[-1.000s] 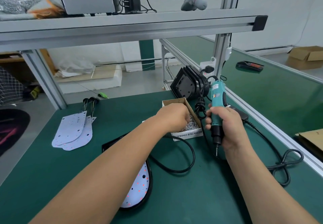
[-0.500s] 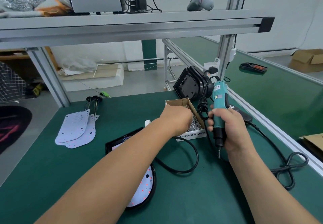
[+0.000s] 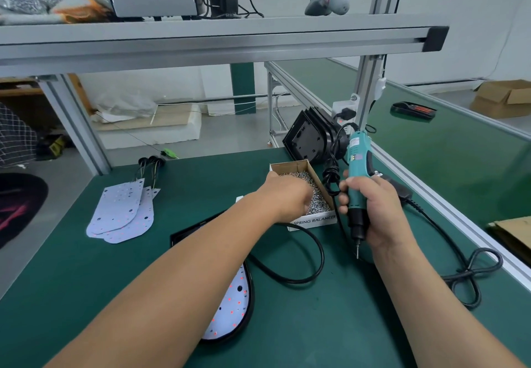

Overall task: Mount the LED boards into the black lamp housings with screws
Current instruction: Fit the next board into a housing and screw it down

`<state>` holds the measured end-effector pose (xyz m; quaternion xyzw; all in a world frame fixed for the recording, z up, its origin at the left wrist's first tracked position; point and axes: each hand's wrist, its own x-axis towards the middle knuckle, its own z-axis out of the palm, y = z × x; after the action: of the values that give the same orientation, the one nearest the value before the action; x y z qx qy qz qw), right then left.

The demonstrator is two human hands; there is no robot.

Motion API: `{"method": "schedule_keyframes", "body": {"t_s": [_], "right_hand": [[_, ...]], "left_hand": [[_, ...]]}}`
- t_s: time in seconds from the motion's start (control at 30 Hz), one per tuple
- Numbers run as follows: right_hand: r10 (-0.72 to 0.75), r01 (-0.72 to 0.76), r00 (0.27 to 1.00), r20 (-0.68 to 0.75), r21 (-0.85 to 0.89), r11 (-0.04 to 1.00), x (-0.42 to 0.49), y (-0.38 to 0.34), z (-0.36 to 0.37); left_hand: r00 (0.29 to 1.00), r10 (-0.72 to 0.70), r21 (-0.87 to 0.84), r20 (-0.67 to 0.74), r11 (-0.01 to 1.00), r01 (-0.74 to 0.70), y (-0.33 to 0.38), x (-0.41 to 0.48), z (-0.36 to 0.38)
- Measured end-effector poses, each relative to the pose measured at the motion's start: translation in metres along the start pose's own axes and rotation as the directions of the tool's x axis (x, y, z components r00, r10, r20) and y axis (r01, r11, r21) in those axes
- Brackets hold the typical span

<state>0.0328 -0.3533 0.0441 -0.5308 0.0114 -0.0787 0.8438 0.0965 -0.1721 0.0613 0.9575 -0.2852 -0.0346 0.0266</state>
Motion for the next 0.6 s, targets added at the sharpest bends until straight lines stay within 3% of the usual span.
{"method": "schedule_keyframes", "body": {"t_s": [0.23,0.3,0.33,0.37,0.4,0.47,0.53,0.6], "right_hand": [[-0.003,0.003,1.000,-0.006,-0.001,1.000,0.001,0.000,-0.001],[-0.006,0.006,1.000,-0.007,0.015,1.000,0.002,0.001,-0.001],[-0.005,0.005,1.000,-0.006,0.021,1.000,0.002,0.001,-0.001],[-0.003,0.003,1.000,-0.004,0.025,1.000,0.002,0.002,-0.001],[0.000,0.000,1.000,-0.001,0.031,1.000,0.002,0.002,-0.002],[0.001,-0.001,1.000,0.000,0.043,0.999,0.001,0.001,-0.001],[0.002,-0.002,1.000,0.006,0.047,0.999,0.000,0.001,0.001],[0.009,-0.010,1.000,0.010,0.063,0.998,-0.003,0.000,0.004]], "left_hand": [[0.988,-0.119,-0.193,-0.100,0.976,0.098,-0.007,-0.006,-0.013],[0.978,-0.171,-0.378,-0.117,0.919,0.115,-0.011,-0.013,-0.026],[0.972,-0.215,-0.559,-0.099,0.820,0.124,-0.012,-0.018,-0.032],[0.961,-0.272,-0.768,-0.051,0.626,0.137,-0.012,-0.025,-0.039],[0.950,-0.311,-0.920,0.024,0.366,0.143,-0.012,-0.033,-0.045],[0.943,-0.285,-0.984,0.170,-0.109,0.144,-0.015,-0.056,-0.056],[0.949,-0.226,-0.934,0.218,-0.331,0.136,-0.022,-0.082,-0.059],[0.954,-0.208,-0.903,0.214,-0.415,0.112,-0.030,-0.112,-0.057]]}}
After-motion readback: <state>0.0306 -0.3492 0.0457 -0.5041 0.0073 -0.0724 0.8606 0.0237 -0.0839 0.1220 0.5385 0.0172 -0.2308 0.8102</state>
